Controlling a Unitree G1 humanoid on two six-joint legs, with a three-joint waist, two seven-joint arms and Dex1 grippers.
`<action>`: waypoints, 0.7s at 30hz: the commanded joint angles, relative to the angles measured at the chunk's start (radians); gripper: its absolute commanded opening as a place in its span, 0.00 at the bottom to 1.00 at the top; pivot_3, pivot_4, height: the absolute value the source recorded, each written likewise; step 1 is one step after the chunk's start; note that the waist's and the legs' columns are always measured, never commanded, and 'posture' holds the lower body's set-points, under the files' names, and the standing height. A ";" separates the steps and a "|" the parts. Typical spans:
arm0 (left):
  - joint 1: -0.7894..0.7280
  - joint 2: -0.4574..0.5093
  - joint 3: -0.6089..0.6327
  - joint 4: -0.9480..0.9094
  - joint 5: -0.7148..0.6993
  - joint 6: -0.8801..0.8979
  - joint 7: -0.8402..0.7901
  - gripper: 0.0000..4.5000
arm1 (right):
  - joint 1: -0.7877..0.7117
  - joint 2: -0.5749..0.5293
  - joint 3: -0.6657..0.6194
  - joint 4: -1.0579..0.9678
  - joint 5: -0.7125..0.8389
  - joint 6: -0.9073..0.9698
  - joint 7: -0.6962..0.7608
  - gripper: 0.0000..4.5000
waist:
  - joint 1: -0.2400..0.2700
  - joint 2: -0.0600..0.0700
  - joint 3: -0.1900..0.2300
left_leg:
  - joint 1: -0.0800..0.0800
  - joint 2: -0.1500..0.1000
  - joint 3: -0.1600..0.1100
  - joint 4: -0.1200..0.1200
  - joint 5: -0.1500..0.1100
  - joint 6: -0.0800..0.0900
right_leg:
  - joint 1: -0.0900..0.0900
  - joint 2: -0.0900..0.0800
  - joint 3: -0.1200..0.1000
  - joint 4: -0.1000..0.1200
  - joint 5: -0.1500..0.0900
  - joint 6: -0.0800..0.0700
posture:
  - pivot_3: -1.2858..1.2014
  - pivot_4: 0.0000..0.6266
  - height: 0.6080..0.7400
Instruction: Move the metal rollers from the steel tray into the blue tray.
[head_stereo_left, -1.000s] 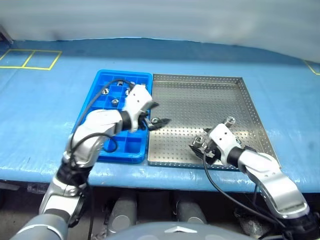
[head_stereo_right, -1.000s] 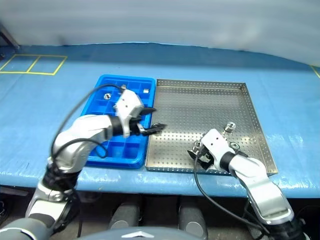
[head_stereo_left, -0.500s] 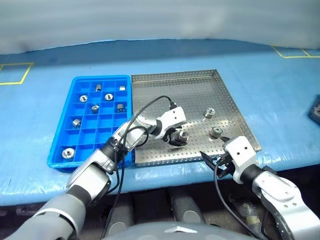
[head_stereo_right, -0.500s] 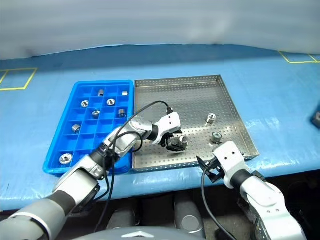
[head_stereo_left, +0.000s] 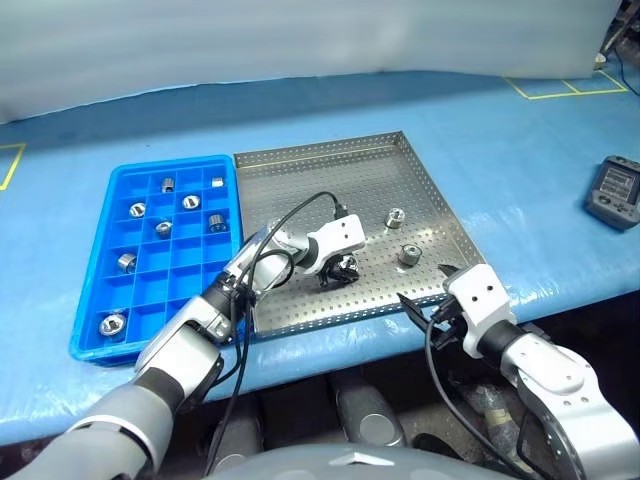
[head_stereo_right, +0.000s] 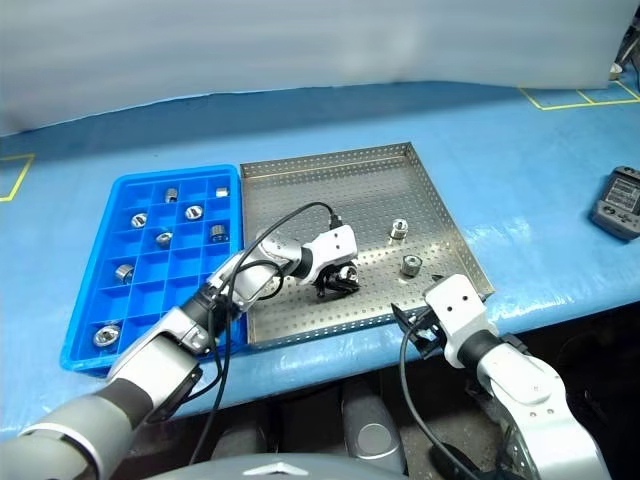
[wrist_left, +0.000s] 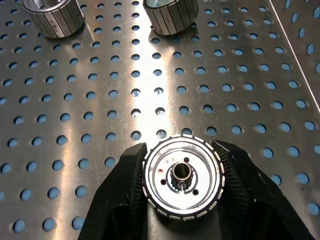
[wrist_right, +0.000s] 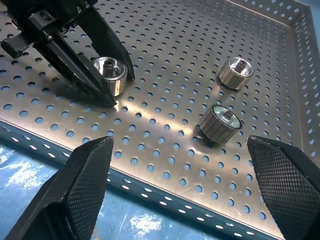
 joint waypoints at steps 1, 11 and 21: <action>0.011 0.017 0.126 -0.176 -0.083 0.064 0.005 0.38 | -0.072 0.009 0.049 0.039 0.024 -0.047 0.043 1.00 | 0.003 0.000 0.000 | 0.000 0.000 0.000 0.000 0.000 0.000 | 0.000 0.000 0.000 0.000 0.000 0.000 | 0.44 0.24 1.00; 0.210 0.211 0.409 -0.589 -0.106 0.343 0.235 0.38 | -0.246 0.047 0.166 0.166 0.069 -0.096 0.134 1.00 | 0.063 0.000 0.001 | 0.001 0.001 -0.001 0.000 0.000 0.000 | 0.000 0.002 0.001 0.002 0.000 0.000 | 0.51 0.24 1.00; 0.448 0.273 0.584 -0.901 -0.051 0.611 0.498 0.38 | -0.354 0.034 0.207 0.272 0.041 -0.099 0.157 1.00 | 0.207 -0.001 0.001 | 0.000 0.000 -0.002 0.001 0.000 0.000 | 0.000 0.001 -0.002 0.001 0.000 0.000 | 0.55 0.24 1.00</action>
